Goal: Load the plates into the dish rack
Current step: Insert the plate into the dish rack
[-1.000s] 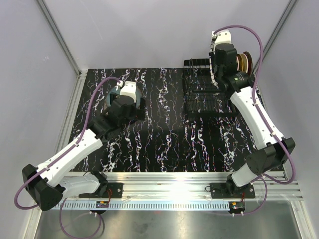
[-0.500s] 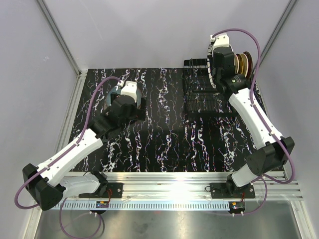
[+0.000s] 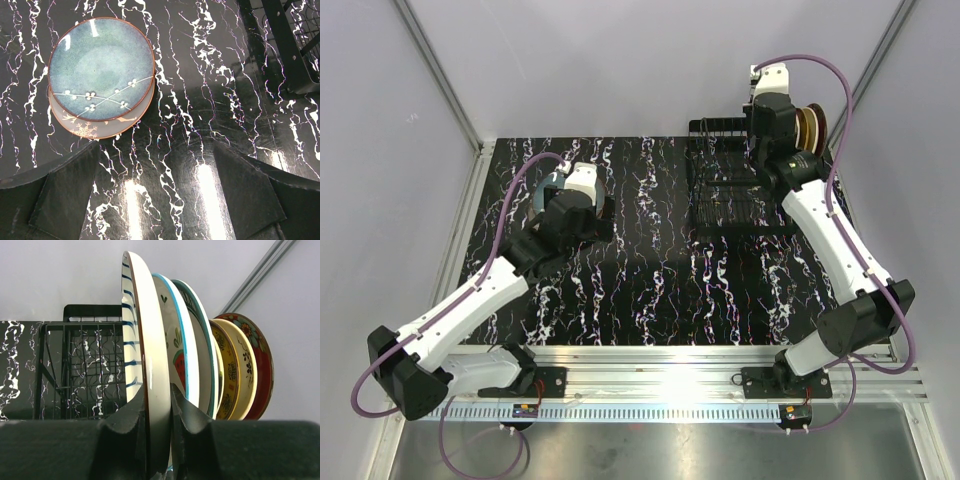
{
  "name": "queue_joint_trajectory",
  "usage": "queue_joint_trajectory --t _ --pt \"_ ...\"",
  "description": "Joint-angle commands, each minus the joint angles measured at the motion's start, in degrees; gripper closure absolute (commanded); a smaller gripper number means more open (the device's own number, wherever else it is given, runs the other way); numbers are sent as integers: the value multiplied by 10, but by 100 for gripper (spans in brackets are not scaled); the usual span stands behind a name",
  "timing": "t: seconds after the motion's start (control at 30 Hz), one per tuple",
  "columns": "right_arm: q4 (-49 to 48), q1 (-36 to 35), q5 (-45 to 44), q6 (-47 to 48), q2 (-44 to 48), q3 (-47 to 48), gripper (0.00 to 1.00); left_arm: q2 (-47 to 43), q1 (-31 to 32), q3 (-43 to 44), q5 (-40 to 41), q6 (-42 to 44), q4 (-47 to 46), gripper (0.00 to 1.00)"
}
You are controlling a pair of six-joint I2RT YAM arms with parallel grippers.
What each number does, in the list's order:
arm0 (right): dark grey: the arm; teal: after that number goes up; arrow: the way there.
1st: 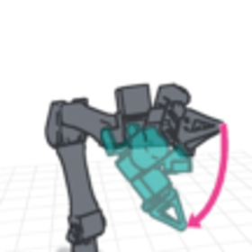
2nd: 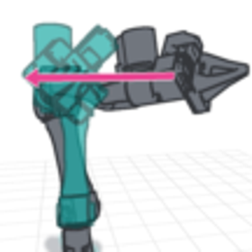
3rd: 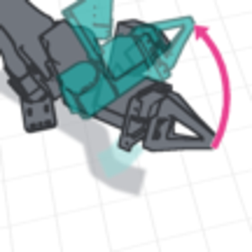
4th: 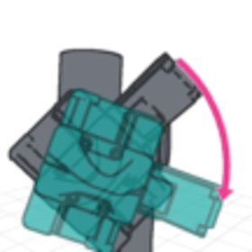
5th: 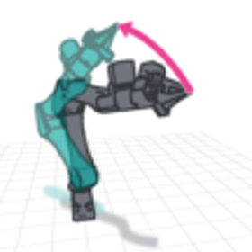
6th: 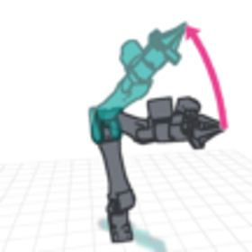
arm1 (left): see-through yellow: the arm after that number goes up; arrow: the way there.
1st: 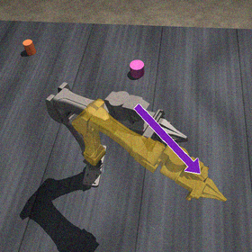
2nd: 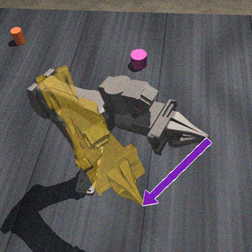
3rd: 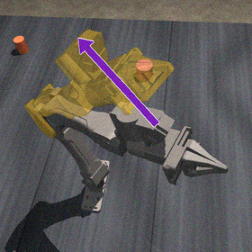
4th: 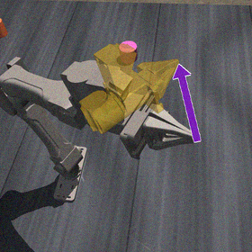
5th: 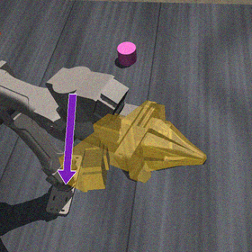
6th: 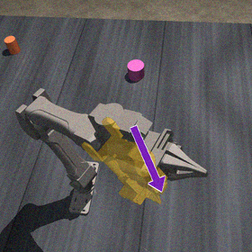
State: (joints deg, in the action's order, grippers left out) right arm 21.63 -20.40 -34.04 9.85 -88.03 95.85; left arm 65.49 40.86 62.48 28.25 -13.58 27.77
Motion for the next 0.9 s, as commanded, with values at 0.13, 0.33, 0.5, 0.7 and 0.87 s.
queue_joint_trajectory --t 0.13,0.33,0.5,0.7,0.87 --pt "-98 3 -30 3 44 5 100 4 -2 25 -9 -7 -11 1" --pt "-106 4 -17 -9 32 -19 100 5 -2 26 -10 -6 -11 1" --pt "-106 4 -18 -11 22 -24 100 4 -2 27 -11 -6 -10 1" --pt "-106 4 -23 -10 21 -24 86 4 -2 28 -15 -6 -9 1" --pt "-99 4 -24 -9 14 -15 75 5 -2 30 -16 -4 -8 1"
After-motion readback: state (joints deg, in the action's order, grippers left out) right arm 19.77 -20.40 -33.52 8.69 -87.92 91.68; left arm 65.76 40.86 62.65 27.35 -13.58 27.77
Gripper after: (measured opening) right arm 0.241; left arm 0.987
